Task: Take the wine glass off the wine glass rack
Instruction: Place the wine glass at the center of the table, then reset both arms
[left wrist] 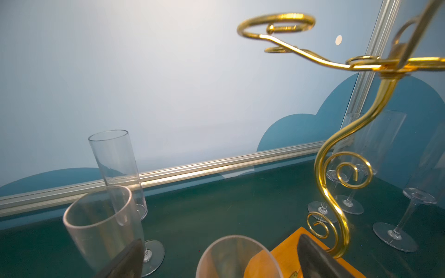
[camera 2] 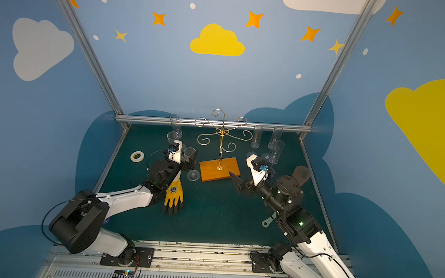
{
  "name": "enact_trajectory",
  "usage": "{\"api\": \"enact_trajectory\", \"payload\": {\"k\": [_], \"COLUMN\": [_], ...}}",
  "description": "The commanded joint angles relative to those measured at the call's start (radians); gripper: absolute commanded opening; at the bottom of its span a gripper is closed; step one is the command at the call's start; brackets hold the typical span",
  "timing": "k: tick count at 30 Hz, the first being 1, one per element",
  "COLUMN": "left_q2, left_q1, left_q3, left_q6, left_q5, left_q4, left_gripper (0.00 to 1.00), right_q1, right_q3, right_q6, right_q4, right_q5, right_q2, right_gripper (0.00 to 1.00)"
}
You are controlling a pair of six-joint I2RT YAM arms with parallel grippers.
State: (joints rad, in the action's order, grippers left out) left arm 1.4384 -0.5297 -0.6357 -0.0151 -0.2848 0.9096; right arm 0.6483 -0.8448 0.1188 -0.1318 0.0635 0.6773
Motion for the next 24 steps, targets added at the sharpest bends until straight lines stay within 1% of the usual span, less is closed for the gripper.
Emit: {"api": "enact_trajectory", "payload": {"k": [1, 6, 9, 11, 13, 17, 20, 22, 24], "left_q2": [-0.083, -0.246, -0.372, -0.458, -0.557, -0.74, -0.813, -0.825, -0.808], "left_q1": [-0.003, -0.004, -0.002, -0.001, 0.005, 0.033, 0.087, 0.125, 0.158], "left_q3": [0.013, 0.07, 0.104, 0.113, 0.143, 0.286, 0.369, 0.387, 0.404], "left_q6": [0.009, -0.01, 0.005, 0.012, 0.004, -0.004, -0.044, -0.078, -0.119], "left_q5": [0.004, -0.041, -0.082, -0.117, -0.184, -0.248, -0.247, -0.238, -0.253], "left_q4": [-0.081, -0.161, -0.267, -0.385, -0.488, -0.523, -0.557, -0.617, -0.629], "left_gripper": [0.99, 0.99, 0.99, 0.99, 0.99, 0.99, 0.99, 0.99, 0.99], "right_q1": [-0.007, -0.023, -0.04, -0.054, -0.077, -0.147, -0.215, -0.269, -0.318], "right_q3": [0.015, 0.072, 0.143, 0.214, 0.284, 0.417, 0.486, 0.51, 0.519], "right_q6": [0.026, 0.057, 0.049, 0.03, -0.002, -0.087, -0.1, -0.091, -0.078], "right_q4": [0.001, 0.023, 0.052, 0.083, 0.12, 0.199, 0.273, 0.308, 0.333], "right_q5": [-0.049, -0.126, -0.19, -0.223, -0.25, -0.264, -0.252, -0.252, -0.275], "right_q2": [-0.026, -0.047, -0.054, -0.058, -0.055, -0.023, 0.036, 0.094, 0.161], "right_gripper": [0.92, 0.92, 0.92, 0.92, 0.92, 0.92, 0.92, 0.92, 0.92]}}
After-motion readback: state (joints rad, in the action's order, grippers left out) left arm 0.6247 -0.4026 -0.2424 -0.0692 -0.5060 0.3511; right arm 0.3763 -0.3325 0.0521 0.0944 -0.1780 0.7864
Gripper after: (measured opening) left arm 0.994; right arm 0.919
